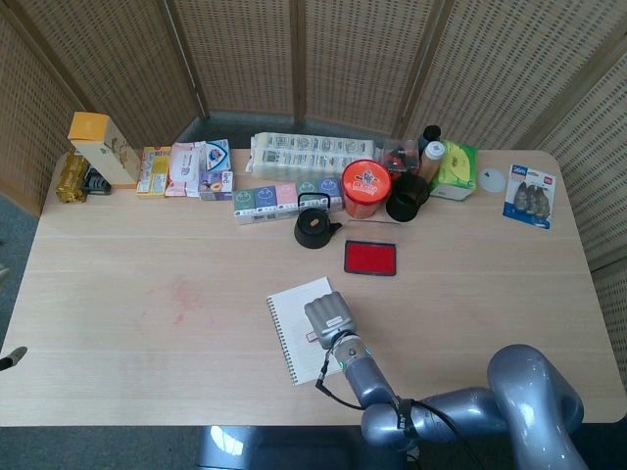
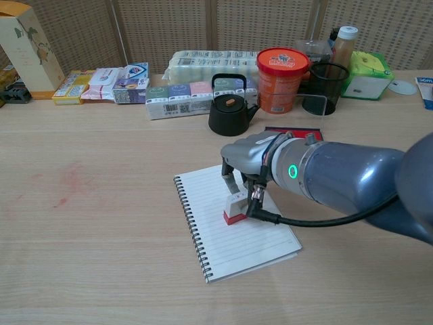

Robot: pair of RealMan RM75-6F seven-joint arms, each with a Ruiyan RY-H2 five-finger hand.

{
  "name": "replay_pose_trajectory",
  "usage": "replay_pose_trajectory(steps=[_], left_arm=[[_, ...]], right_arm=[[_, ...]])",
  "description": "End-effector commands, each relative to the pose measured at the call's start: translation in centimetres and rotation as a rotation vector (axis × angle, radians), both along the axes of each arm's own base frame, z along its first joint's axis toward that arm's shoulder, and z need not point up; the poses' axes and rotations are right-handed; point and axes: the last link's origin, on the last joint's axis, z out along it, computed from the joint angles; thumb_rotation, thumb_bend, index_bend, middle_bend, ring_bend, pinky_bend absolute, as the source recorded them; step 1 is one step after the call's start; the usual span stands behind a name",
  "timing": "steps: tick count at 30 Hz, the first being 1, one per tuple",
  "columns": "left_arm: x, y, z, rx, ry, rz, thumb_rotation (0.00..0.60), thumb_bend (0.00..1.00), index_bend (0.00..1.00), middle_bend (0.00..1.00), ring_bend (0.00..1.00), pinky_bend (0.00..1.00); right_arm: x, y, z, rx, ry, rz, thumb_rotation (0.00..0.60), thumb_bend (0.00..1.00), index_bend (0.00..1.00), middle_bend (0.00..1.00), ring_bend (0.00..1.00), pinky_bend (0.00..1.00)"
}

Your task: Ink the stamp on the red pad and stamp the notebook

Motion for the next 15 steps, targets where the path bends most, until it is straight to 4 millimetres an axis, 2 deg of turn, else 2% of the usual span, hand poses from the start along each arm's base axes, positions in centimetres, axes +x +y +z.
replay_pose_trajectory(steps=[1, 9, 15], left_arm=[[0.0, 0.0, 0.0, -0.002, -0.001, -0.001, 0.6, 0.01, 0.0, 0.0, 0.01, 0.0], [0.0, -0.1, -0.1, -0.007, 0.0, -0.004, 0.6, 0.01, 0.0, 0.0, 0.01, 0.0], [0.0, 0.1, -0.2, -0.013, 0.002, -0.001, 0.6, 0.0, 0.0, 0.0, 0.01, 0.0]], right_arm=[[0.7, 0.0, 1.5, -0.002, -0.026, -0.01, 0.6, 0.45, 0.73, 0.92, 1.0, 1.0], [1.0, -0.8, 4.0, -0.025, -0.073, -0.056, 0.6, 0.45, 0.74, 0.92, 1.0, 1.0], [-0.1, -2.4, 6.0, -0.084, -0.065, -0.092, 0.6, 0.45, 0.74, 0.92, 1.0, 1.0]])
